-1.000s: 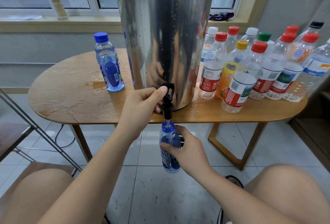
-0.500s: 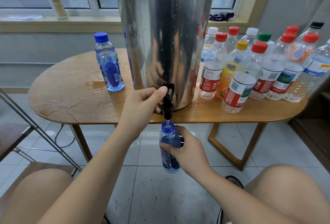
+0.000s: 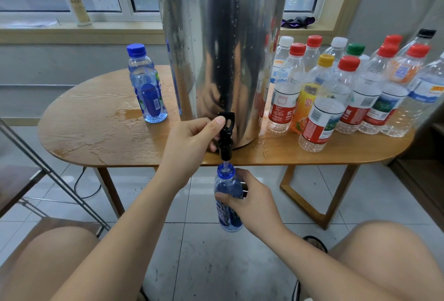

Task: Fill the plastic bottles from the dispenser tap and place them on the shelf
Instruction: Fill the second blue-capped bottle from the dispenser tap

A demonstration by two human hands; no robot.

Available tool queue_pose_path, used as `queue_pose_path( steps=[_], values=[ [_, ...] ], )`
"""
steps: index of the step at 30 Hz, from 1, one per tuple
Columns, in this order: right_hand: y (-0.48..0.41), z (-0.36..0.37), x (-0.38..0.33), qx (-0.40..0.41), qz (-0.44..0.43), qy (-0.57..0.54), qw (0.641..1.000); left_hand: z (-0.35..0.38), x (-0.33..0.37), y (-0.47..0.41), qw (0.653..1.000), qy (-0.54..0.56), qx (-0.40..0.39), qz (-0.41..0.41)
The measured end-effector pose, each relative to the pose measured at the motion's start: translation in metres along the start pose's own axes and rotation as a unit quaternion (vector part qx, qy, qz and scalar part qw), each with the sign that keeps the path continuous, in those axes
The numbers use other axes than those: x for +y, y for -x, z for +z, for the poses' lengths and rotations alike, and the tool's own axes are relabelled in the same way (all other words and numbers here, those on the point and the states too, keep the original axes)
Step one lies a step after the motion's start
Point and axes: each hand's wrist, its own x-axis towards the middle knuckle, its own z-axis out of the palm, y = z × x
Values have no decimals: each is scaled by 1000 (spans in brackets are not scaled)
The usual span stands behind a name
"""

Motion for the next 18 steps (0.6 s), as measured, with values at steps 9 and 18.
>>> queue_pose_path(
  steps=[9,18],
  values=[
    [1,-1,-1,0,-1,1,1000,0,-1,0,1000,2,0,0],
    [1,-1,-1,0,-2,-12,1000,0,-1,0,1000,3,-2,1]
  ],
)
